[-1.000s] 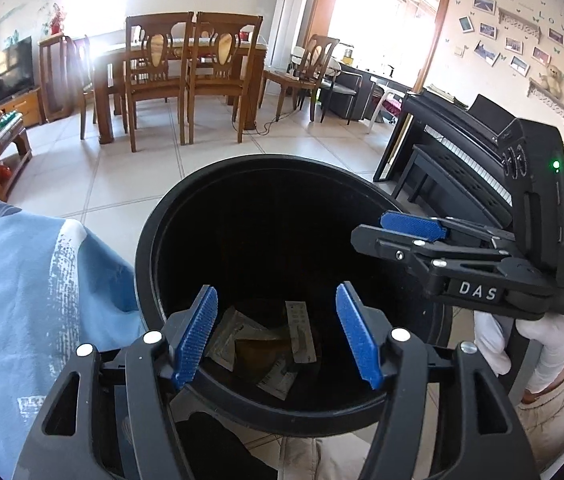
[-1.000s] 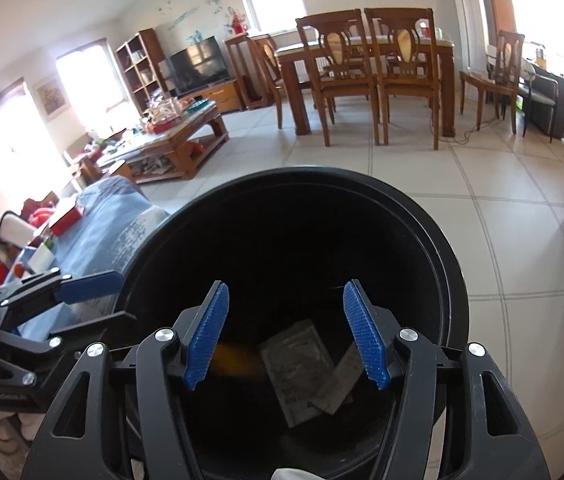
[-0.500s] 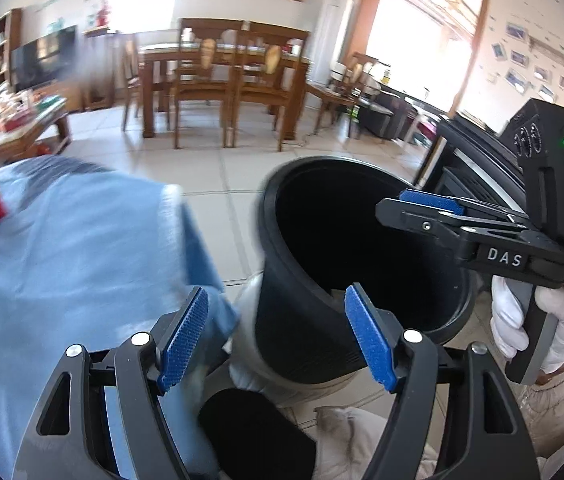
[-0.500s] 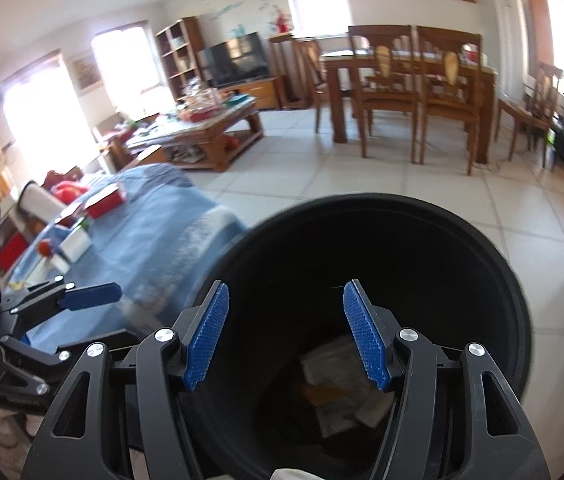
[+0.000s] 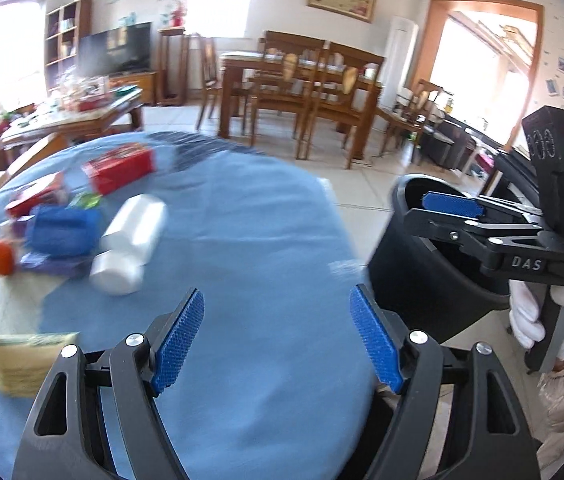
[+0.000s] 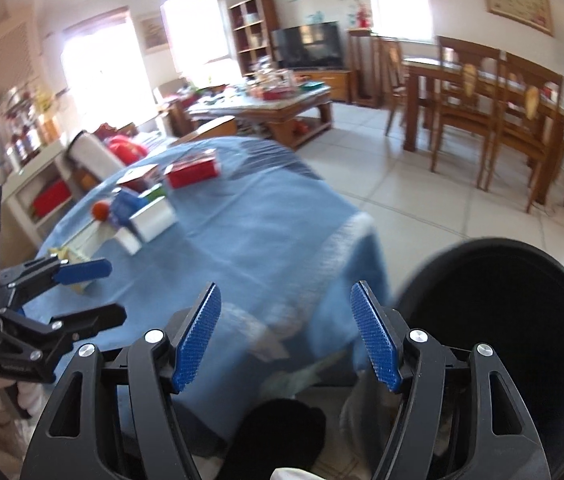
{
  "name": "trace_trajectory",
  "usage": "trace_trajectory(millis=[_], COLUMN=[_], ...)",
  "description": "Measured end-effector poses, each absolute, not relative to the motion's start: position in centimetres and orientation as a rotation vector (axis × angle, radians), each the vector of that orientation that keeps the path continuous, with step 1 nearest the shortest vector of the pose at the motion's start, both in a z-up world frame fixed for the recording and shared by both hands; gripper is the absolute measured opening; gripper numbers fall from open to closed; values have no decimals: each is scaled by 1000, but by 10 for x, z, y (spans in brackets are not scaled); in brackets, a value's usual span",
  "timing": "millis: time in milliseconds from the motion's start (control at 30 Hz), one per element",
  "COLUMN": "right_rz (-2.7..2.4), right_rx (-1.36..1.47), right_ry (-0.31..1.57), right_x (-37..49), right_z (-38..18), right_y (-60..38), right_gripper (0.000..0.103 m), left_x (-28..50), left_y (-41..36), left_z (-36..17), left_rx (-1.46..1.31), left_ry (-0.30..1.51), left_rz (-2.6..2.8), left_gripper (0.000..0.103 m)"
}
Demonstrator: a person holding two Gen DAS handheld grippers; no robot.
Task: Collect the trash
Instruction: 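Move both open tools back over the table, then grasp the cream wrapper with left tool while right tool grasps the white paper roll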
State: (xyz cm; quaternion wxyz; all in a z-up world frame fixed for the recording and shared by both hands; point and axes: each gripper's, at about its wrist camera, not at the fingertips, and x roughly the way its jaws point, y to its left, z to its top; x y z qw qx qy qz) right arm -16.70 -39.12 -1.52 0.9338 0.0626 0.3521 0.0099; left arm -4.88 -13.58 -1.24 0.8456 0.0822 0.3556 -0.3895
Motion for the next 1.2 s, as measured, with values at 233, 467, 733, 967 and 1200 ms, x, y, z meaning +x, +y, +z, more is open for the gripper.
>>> trace_trajectory(millis=[233,467,733,967,1200], right_rz=[146,259,322,350,340], right_rx=[60,-6,-97,-219,-269], right_ry=[764,808,855,853,863], right_x=[-125,-87,-51,-23,6], right_z=[-24,-28,-39,-43,-51], right_y=[-331,-285,-256,-237,-236], right_gripper=[75,82,82,91,91], left_x=[-27,-8,16,29,52], left_y=[-70,-12,3,9,8], left_z=[-15,-24,-35,-30,-40], left_rx=[214,411,615,672,689], left_ry=[761,771,769,744,793], left_rz=[-736,-690,-821,-910,-960], left_gripper=[78,81,84,84,84])
